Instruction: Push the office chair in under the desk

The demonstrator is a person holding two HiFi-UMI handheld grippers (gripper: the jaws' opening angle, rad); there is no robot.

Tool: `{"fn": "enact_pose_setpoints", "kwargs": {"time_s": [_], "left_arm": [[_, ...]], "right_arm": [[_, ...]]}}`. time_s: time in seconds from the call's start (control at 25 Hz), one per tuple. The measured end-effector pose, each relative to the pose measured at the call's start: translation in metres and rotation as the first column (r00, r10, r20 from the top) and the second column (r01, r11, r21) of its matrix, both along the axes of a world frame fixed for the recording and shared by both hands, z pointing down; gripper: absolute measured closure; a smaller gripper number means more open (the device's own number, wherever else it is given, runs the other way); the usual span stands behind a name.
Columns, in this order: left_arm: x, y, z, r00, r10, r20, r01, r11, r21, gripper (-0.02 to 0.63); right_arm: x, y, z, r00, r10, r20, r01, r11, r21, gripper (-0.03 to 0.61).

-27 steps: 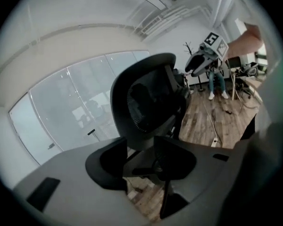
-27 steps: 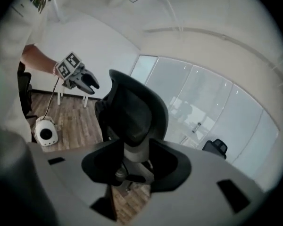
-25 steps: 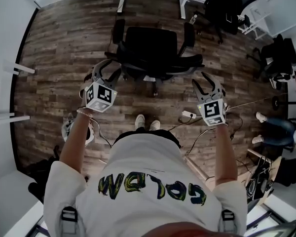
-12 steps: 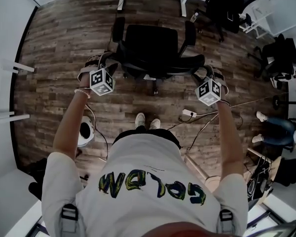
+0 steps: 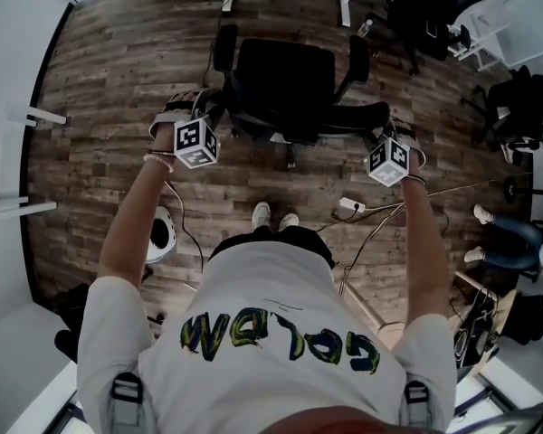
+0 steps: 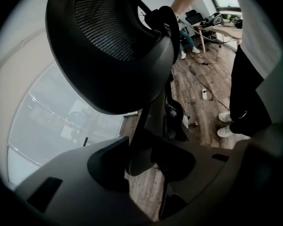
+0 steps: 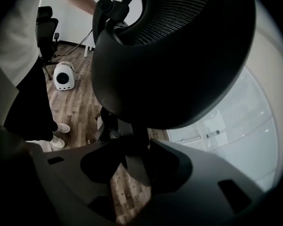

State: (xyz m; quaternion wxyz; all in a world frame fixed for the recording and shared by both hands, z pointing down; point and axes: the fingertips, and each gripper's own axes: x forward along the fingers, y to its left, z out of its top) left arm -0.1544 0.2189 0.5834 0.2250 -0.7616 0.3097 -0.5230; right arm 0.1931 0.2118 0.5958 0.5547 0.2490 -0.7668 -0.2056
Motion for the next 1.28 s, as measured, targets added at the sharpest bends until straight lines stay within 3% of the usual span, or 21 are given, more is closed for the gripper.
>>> {"fn": "enact_pose_setpoints", "kwargs": {"time_s": [0.68,1.28], "left_arm": [[-0.008,-0.074,0.002,0.994,-0.102,0.026,0.103,0.994,-0.04,0.453],[-0.009,-0.157,0.001,0.995,-0.103,0.016,0.103,0.993,-0.061,0.451]], "right_arm": [[-0.009,-0.066,0.001,0.998,0.056,-0.006,-0.056,0.998,-0.001,0.39],[-0.01,-0.152,0.001,0.999,0.048,0.021,-0.048,0.999,0.002,0.388]]}}
